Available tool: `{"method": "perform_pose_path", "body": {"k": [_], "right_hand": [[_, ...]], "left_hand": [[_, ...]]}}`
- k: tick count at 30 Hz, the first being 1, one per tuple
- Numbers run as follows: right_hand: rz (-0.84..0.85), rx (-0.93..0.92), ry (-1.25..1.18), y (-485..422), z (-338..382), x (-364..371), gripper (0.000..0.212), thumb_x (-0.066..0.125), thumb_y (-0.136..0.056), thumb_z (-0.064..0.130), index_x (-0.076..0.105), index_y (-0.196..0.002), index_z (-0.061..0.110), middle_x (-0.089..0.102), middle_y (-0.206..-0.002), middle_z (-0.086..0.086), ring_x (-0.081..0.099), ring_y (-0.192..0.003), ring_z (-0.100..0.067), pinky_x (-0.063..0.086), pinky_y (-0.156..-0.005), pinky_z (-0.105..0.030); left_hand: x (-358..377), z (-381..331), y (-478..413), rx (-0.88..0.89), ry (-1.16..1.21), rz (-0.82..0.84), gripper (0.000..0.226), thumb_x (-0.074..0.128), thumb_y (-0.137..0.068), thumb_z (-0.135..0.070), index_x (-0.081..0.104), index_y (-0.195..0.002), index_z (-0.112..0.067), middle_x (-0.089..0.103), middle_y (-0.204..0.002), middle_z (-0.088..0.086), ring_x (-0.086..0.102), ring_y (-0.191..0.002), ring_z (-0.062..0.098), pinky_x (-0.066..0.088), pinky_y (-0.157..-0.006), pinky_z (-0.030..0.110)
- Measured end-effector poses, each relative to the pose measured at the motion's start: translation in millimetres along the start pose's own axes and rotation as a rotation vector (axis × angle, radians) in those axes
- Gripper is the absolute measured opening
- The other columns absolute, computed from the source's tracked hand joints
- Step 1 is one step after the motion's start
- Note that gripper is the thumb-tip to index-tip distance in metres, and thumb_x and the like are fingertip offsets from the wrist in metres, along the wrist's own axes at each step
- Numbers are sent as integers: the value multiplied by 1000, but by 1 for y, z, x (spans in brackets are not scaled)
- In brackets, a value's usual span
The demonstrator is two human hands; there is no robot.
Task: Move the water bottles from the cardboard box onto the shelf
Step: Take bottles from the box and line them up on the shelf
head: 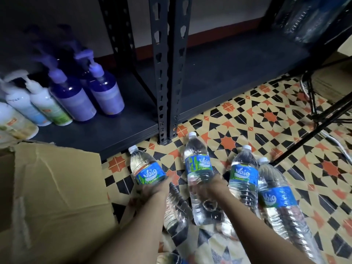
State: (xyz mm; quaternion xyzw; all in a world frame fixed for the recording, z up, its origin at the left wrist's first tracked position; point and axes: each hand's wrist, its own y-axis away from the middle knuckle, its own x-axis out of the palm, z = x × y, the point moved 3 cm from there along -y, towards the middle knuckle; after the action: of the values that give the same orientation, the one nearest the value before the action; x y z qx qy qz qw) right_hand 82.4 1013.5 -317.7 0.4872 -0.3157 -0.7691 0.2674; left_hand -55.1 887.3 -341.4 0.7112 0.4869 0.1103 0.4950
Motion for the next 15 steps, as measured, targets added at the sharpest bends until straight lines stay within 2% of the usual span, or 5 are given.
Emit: {"method": "perform_pose_path", "body": {"k": [3,5,8,11,15], "right_hand": [[-117,16,133,8,0,11,122,87,-46,58,29,-141,8,42,-134,-19,46,-121,-33,48,-101,-41],[-132,1,32,9,-5,20,122,90,-49,51,26,-142,5,46,-136,-20,49,-122,-34,46,-104,-45],[-135,-57,-40,10,-7,22,105,91,-56,40,35,-135,2,61,-122,-14,60,-113,-30,50,-98,-37],[-152,-75,-76,18,-6,19,90,82,-54,47,44,-124,6,69,-109,-6,67,-96,-23,57,-87,-35],[-141,-49,-129,30,-10,14,110,89,-32,64,52,-119,7,70,-106,-4,68,-93,-21,56,-83,-30]], "left_hand": [[-12,3,3,13,-9,-154,82,93,-44,-46,54,-103,-5,67,-103,11,65,-96,31,56,-88,40],[-14,2,8,12,-41,-156,77,93,-48,-44,58,-104,-5,67,-102,12,66,-95,32,57,-87,40],[-18,2,10,18,-43,-133,77,92,-45,-42,60,-104,-4,69,-102,14,67,-93,28,59,-85,41],[-23,0,22,43,-66,-130,70,94,-47,-33,62,-101,-3,69,-100,15,68,-91,27,60,-81,41],[-31,-5,40,94,-115,-115,52,93,-53,-22,70,-94,-2,72,-93,13,68,-80,22,58,-72,32]]}}
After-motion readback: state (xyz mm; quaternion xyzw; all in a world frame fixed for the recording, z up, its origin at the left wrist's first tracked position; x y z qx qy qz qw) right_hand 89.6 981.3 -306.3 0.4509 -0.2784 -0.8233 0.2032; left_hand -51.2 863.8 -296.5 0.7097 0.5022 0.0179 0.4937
